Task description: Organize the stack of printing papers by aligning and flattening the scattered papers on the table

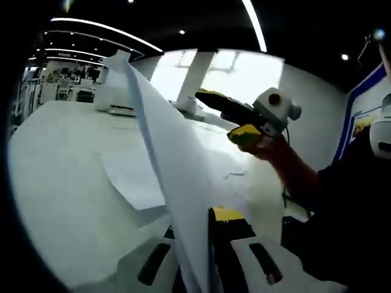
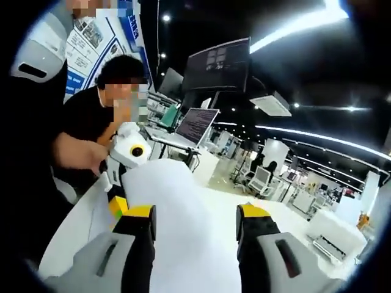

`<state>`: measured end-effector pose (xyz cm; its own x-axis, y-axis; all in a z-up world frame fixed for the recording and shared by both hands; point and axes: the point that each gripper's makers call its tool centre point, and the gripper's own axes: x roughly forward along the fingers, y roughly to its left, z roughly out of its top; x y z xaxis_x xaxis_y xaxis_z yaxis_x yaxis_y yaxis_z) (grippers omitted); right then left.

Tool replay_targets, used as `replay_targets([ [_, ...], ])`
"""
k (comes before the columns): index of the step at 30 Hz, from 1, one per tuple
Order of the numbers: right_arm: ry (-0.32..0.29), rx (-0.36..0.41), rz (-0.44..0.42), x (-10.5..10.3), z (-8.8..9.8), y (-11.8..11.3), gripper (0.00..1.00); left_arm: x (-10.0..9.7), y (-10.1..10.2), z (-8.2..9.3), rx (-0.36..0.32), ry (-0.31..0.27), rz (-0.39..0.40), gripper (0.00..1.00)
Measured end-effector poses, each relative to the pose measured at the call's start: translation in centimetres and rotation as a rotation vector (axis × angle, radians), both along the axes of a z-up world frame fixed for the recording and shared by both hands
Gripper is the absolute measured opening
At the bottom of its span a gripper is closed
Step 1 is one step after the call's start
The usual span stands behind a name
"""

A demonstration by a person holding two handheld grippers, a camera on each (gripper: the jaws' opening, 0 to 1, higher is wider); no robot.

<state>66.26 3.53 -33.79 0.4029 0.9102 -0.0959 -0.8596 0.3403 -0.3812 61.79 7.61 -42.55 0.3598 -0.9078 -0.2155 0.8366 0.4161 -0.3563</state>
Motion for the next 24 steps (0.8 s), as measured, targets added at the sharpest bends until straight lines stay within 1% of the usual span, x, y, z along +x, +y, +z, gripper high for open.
replay_targets([
  [8, 0.050, 0.054, -0.049, 0.6, -0.2, -1.6, 0.49, -0.2, 0.4, -0.2, 0.016, -0.022, -0.004, 0.06],
  [9, 0.071, 0.060, -0.060, 0.7, -0.4, -1.9, 0.49, -0.2, 0.4, -0.3, 0.018, -0.025, -0.005, 0.06],
  [12, 0.097, 0.073, -0.078, 0.8, -0.6, -2.4, 0.49, -0.2, 0.7, -0.1, 0.002, -0.004, 0.007, 0.06],
  [13, 0.122, 0.083, -0.086, 0.8, -0.6, -2.5, 0.49, -0.1, 0.7, 0.0, -0.002, -0.001, 0.009, 0.06],
  [16, 0.158, 0.108, -0.091, 0.8, -0.7, -2.9, 0.48, 0.0, 0.8, 0.1, -0.006, 0.002, 0.016, 0.06],
  [20, 0.176, 0.116, -0.092, 0.5, -0.9, -3.1, 0.48, -0.2, 0.7, 0.1, -0.010, 0.005, 0.018, 0.06],
  [22, 0.185, 0.118, -0.076, 0.1, -0.9, -3.1, 0.44, -0.3, 0.8, 0.0, -0.006, 0.006, 0.018, 0.06],
  [23, 0.193, 0.117, -0.066, -0.2, -0.9, -3.0, 0.39, -0.3, 0.8, 0.0, -0.004, 0.007, 0.018, 0.06],
  [24, 0.192, 0.120, -0.063, -0.3, -0.8, -3.0, 0.36, -0.3, 0.8, 0.0, -0.002, 0.006, 0.018, 0.06],
])
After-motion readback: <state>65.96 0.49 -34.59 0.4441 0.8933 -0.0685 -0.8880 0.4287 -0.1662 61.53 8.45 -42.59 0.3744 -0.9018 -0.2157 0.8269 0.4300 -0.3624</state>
